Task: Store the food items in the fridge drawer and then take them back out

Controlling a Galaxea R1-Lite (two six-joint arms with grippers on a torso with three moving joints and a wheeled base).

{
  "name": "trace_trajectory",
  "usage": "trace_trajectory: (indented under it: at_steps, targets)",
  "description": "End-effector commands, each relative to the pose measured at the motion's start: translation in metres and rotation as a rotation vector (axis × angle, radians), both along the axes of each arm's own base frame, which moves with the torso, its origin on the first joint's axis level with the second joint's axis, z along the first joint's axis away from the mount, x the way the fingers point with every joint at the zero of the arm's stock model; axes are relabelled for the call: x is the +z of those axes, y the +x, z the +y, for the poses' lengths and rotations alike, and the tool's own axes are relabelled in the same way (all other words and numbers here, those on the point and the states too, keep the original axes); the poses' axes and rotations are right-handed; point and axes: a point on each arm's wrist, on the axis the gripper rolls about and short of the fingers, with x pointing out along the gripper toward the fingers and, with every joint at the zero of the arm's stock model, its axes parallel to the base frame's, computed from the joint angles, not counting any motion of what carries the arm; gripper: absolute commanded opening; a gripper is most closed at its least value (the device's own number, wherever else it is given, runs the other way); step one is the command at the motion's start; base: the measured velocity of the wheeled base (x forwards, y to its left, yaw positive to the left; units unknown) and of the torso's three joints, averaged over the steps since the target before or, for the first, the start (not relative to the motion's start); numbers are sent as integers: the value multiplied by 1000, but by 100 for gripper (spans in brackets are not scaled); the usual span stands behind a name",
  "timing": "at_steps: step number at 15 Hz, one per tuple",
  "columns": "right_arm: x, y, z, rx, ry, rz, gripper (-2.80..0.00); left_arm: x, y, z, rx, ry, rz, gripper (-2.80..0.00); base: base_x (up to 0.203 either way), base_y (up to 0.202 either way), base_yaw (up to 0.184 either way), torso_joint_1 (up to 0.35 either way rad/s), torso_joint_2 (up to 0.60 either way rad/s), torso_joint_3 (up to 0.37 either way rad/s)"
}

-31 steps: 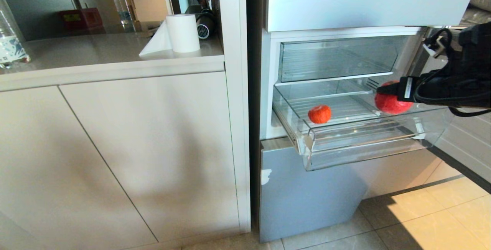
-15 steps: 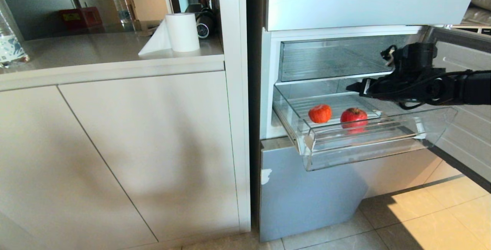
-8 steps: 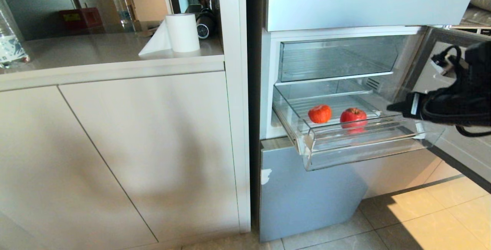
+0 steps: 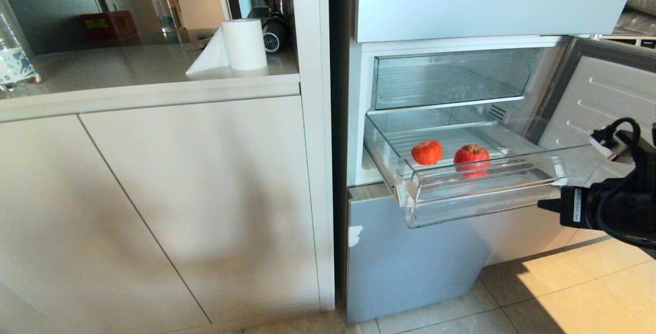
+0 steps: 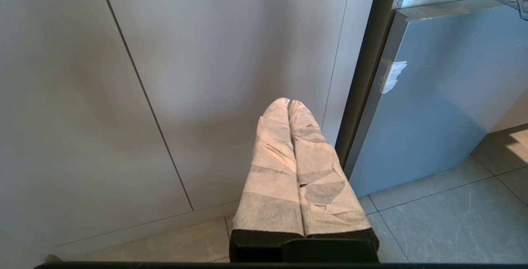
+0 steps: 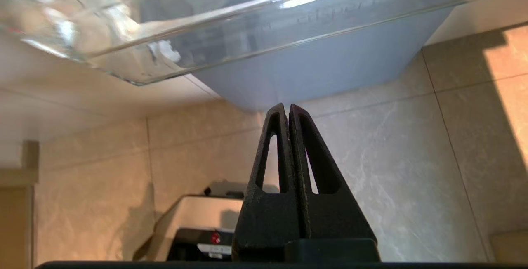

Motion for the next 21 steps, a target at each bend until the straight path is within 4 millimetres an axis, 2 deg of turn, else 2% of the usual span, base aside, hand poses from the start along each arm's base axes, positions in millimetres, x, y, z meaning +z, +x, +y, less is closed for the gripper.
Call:
trace_trajectory:
  at_steps: [1,4,6,9,11,12,15,18,21]
  targets:
    - [-18,22,4,12,-6,75,-280,0,0,0,0,0,1,-280,0,0,0,0,0,0]
    - [-40,71,10,24,-10,126,-280,0,0,0,0,0,1,-280,0,0,0,0,0,0]
    - [-51,110,19,36,-3,84,-280,0,0,0,0,0,1,-280,0,0,0,0,0,0]
    - [-63,174,42,58,40,-64,-280,0,0,0,0,0,1,-280,0,0,0,0,0,0]
    - [-61,206,63,66,116,-207,-280,0,0,0,0,0,1,-280,0,0,0,0,0,0]
    - [-57,210,70,58,170,-254,-280,0,0,0,0,0,1,-280,0,0,0,0,0,0]
    - [-43,187,72,51,231,-260,-280,0,0,0,0,0,1,-280,0,0,0,0,0,0]
    - [-30,152,63,49,230,-246,-280,0,0,0,0,0,1,-280,0,0,0,0,0,0]
    - [-11,100,52,48,224,-255,-280,0,0,0,0,0,1,-280,0,0,0,0,0,0]
